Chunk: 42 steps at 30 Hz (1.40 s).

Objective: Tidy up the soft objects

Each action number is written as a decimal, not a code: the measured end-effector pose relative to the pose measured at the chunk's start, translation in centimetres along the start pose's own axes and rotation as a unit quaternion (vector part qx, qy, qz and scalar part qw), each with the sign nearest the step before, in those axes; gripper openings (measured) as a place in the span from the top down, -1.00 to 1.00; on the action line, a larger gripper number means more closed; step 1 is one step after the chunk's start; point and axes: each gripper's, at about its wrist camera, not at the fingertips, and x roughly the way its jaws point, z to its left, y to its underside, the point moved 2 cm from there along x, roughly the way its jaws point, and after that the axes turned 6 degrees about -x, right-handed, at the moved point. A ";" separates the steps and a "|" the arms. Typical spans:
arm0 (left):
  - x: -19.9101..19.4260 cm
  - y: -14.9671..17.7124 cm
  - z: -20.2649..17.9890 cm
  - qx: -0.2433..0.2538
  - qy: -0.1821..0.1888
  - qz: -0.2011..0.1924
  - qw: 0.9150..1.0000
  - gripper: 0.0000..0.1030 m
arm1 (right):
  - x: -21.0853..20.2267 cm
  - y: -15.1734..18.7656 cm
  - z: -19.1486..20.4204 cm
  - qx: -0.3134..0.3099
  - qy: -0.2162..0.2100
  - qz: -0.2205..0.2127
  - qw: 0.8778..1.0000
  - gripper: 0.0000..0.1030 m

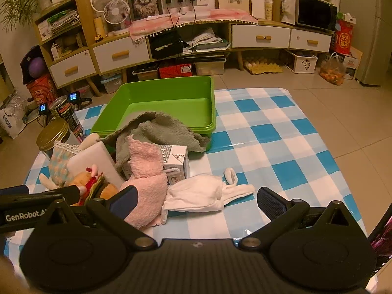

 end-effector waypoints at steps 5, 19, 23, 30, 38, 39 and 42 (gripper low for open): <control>-0.1 0.0 0.2 0.001 0.000 -0.002 1.000 -0.90 | 0.0 0.0 0.0 0.000 0.000 0.000 1.000 -0.34; -0.2 -0.1 0.2 0.001 0.000 -0.002 1.000 -0.90 | 0.0 0.0 0.0 0.000 0.000 0.000 1.000 -0.34; -0.4 -0.2 0.3 0.003 0.000 -0.004 1.000 -0.90 | 0.0 0.0 0.0 0.000 0.000 0.000 1.000 -0.35; -0.4 -0.2 0.2 0.002 0.000 -0.004 1.000 -0.90 | 0.0 0.0 -0.1 -0.001 0.000 0.001 1.000 -0.35; -0.4 -0.1 0.2 0.002 0.000 -0.004 1.000 -0.90 | 0.0 0.0 0.0 -0.001 0.001 0.001 1.000 -0.35; -0.4 -0.1 0.2 0.002 0.000 -0.004 1.000 -0.90 | 0.0 0.0 0.0 -0.001 0.001 0.001 1.000 -0.35; -0.5 -0.1 0.3 0.003 -0.001 -0.004 1.000 -0.90 | 0.1 0.1 -0.1 -0.001 0.001 0.001 1.000 -0.35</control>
